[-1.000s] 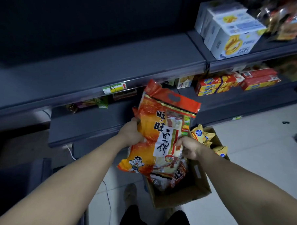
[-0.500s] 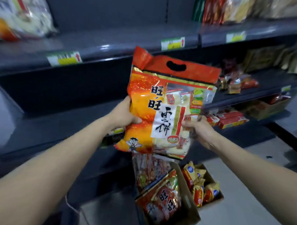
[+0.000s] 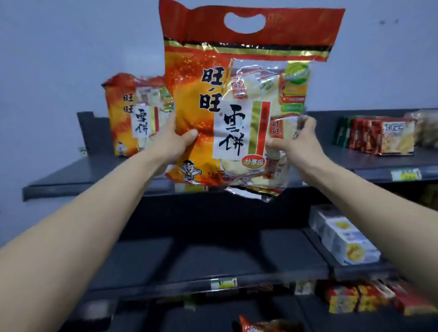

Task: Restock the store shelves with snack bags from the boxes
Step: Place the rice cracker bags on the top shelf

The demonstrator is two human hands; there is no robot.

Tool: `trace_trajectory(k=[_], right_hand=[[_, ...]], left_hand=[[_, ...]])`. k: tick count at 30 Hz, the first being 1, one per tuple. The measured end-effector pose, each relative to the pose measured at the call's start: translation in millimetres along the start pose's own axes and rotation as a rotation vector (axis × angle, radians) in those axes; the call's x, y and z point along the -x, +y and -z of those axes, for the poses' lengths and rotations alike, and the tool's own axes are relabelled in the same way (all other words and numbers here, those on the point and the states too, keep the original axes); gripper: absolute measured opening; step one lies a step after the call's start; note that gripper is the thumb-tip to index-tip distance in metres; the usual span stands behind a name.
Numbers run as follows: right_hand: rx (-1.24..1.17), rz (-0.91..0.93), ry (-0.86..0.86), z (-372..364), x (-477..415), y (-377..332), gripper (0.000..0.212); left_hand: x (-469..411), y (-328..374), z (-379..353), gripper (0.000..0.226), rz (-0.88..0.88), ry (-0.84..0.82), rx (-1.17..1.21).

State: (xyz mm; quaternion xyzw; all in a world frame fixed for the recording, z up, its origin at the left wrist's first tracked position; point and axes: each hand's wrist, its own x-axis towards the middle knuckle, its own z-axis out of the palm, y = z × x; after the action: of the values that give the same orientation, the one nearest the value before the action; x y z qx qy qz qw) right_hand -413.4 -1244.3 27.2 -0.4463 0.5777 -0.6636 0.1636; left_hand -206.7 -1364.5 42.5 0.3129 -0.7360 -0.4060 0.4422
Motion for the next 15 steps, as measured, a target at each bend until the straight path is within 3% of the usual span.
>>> trace_trajectory(k=[6, 10, 15], right_hand=[[-0.03, 0.108, -0.11, -111.9, -74.5, -23.6, 0.055], [0.01, 0.111, -0.172, -191.4, -119.0, -14.0, 0.07], [0.19, -0.017, -0.208, -265.7, -154.4, 23.5, 0.096]], left_hand=[[-59.5, -16.9, 98.6, 0.056, -0.039, 0.185, -0.035], [-98.4, -46.7, 154.6, 0.052, -0.011, 0.246, -0.067], [-130.5, -102.0, 194.3, 0.058, 0.074, 0.25, -0.175]])
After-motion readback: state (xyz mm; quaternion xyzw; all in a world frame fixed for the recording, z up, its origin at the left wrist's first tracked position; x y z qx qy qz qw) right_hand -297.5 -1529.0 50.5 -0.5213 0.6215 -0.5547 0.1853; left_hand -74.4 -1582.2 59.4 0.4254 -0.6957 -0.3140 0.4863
